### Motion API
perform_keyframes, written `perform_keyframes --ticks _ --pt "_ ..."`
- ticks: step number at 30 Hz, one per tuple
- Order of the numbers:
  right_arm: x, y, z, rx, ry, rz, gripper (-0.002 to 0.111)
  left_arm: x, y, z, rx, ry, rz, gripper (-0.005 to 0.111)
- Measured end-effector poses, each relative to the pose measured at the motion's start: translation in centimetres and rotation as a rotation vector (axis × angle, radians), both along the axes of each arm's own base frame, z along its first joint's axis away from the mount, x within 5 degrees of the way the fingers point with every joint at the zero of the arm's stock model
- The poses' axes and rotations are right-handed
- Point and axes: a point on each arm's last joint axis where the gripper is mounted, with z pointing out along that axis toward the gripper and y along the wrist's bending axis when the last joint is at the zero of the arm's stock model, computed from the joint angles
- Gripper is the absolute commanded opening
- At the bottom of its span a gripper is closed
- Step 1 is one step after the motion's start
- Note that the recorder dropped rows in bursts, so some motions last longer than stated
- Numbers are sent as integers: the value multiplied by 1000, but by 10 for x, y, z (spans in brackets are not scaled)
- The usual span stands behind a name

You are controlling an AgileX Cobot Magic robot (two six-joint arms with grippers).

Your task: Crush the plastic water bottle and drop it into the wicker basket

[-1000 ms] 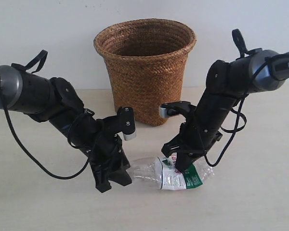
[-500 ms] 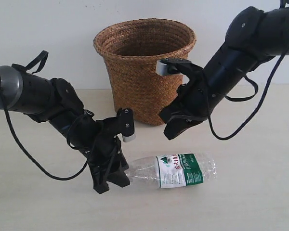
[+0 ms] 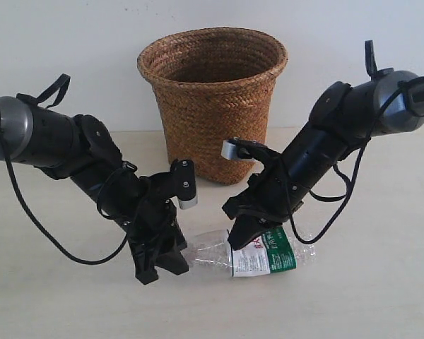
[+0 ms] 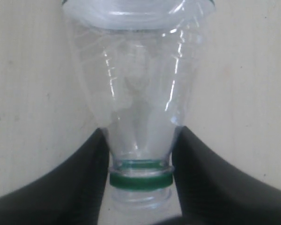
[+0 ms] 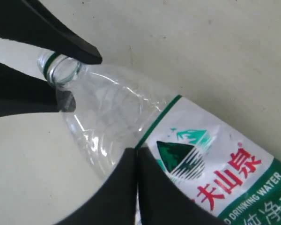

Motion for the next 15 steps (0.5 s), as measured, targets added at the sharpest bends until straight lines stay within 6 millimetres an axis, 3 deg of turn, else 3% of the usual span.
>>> perform_keyframes --ticks 15 --pt "13 5 -37 21 99 -41 0 1 3 0 9 -3 5 4"
